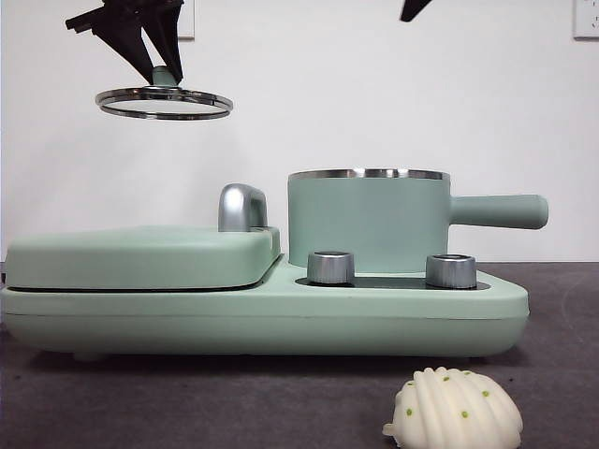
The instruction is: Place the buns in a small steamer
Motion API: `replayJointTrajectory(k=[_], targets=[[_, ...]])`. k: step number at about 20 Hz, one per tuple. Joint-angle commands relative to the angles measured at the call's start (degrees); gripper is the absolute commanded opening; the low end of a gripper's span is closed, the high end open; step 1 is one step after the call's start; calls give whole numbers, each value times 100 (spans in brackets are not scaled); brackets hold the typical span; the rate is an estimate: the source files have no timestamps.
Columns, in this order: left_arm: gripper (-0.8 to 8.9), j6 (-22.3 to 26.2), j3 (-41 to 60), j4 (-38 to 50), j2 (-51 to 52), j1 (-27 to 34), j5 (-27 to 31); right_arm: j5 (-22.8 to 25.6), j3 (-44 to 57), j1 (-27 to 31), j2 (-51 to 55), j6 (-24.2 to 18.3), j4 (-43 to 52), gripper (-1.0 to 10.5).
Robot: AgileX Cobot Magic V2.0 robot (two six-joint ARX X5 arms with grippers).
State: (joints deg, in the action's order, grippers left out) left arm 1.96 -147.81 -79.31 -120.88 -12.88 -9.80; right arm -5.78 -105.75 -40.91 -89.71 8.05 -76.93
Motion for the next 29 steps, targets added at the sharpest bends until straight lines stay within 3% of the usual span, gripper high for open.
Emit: replayJointTrajectory(k=[1, 3, 7, 16, 22, 24, 29], targets=[[10, -11, -221, 109, 52, -28, -26, 31, 713, -293, 262, 184, -452, 491], [10, -11, -221, 111, 52, -44, -26, 31, 1534, -573, 507, 330, -404, 491], [10, -11, -221, 105, 52, -72, -26, 28, 3077, -1086, 800, 1060, 723, 491], [10, -11, -219, 105, 52, -140, -26, 28, 5576, -1351, 793, 1582, 3147, 489], [10, -11, -212, 101, 52, -199, -26, 251, 5928, -1320, 774, 1604, 3895, 339], [10, -11, -212, 96, 52, -221, -26, 267, 5928, -1294, 774, 1666, 3974, 187], [10, -13, -212, 90, 52, -243, -26, 273, 5928, -1290, 774, 1733, 3880, 143]])
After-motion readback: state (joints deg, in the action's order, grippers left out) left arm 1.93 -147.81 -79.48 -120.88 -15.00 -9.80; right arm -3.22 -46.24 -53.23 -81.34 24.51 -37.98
